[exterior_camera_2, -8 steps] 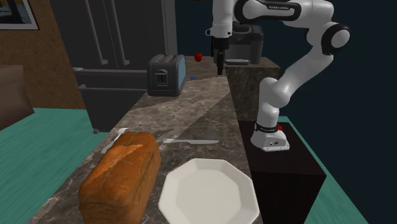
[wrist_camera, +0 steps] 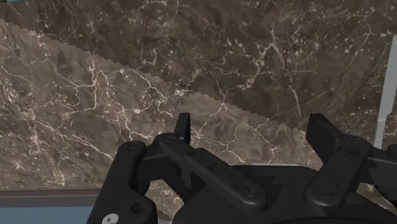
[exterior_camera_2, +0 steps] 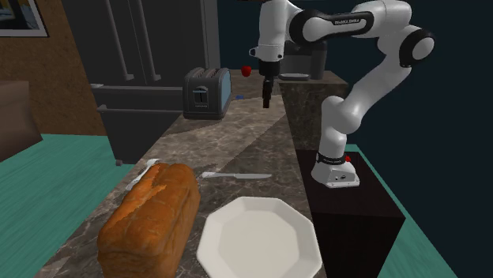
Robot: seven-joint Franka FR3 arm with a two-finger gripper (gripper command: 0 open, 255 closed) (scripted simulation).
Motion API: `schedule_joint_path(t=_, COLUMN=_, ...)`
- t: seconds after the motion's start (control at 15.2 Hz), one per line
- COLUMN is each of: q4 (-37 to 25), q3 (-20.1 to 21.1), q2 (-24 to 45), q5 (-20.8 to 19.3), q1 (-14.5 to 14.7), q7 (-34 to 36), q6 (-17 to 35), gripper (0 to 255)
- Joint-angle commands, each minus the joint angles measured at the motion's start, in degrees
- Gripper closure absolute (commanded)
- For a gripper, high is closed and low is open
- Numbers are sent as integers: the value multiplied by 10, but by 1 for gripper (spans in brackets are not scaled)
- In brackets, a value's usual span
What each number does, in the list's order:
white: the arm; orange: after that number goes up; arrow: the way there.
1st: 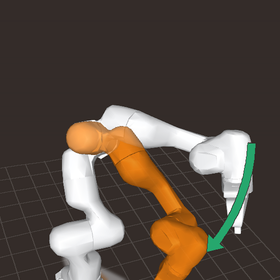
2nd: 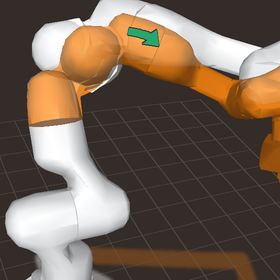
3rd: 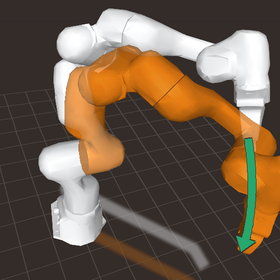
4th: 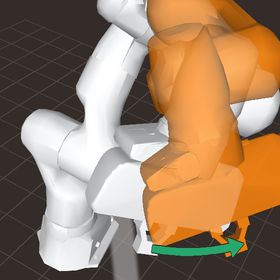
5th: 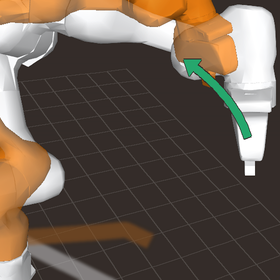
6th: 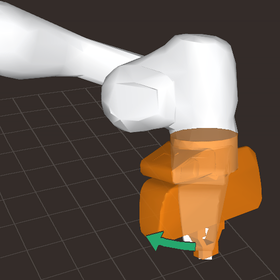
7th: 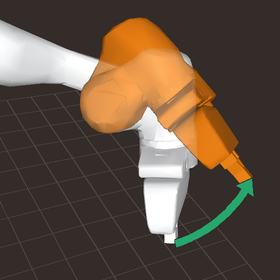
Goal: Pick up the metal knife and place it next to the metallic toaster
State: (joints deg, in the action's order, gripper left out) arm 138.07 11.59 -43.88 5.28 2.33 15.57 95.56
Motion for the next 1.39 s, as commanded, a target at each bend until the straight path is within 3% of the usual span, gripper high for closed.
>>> schedule_joint_path(t=0.0, q4=8, q3=27, q2=14, q5=10, q1=7, q7=23, q6=33, gripper=0)
schedule_joint_path(t=0.4, q4=11, q3=109, q2=83, q5=20, q1=15, q7=93, q6=132, gripper=0)
schedule_joint_path(t=0.73, q4=-8, q3=183, q2=163, q5=2, q1=7, q7=162, q6=211, gripper=0)
schedule_joint_path(t=0.99, q4=-38, q3=247, q2=241, q5=-42, q1=-12, q7=231, q6=265, gripper=0)
schedule_joint_path(t=1.32, q4=-89, q3=320, q2=350, q5=-140, q1=-40, q7=336, q6=308, gripper=0)
